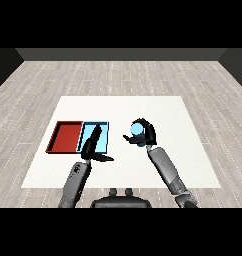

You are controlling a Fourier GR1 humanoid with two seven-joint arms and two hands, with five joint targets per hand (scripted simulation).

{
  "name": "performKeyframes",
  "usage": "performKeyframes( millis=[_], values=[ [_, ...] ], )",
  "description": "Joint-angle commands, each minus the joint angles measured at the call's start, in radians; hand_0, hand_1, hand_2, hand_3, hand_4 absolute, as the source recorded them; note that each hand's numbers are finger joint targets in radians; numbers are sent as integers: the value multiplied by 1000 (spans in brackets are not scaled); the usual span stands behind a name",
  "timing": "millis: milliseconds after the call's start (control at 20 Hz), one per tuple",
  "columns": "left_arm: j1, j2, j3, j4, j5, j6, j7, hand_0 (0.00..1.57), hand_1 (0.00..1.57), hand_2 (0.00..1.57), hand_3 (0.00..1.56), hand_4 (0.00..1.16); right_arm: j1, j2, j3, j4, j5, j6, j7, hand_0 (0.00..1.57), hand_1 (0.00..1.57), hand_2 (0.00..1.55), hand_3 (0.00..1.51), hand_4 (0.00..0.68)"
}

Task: Pick the blue can and put it in the blue box

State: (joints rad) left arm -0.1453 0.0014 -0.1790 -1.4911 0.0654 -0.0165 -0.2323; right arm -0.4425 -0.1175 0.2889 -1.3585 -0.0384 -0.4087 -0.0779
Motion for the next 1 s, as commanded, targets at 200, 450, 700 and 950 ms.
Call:
performKeyframes(
  millis=[200,450,700,950],
  values=[
    [85,-1,-71,22,36,-27,-33,0,0,0,0,0,17,8,-14,-95,86,44,74,1458,1458,1456,1397,612],
    [-14,-1,-125,31,39,77,66,0,0,0,0,0,22,52,-67,-63,88,107,29,1484,1484,1468,1402,619],
    [-80,-1,-182,147,75,162,21,0,0,0,0,0,0,99,-47,-79,158,102,65,1489,1489,1466,1399,606],
    [-72,-1,-216,230,132,164,-72,0,0,0,0,0,58,95,-41,-141,160,129,39,1486,1486,1468,1398,605]
  ],
)
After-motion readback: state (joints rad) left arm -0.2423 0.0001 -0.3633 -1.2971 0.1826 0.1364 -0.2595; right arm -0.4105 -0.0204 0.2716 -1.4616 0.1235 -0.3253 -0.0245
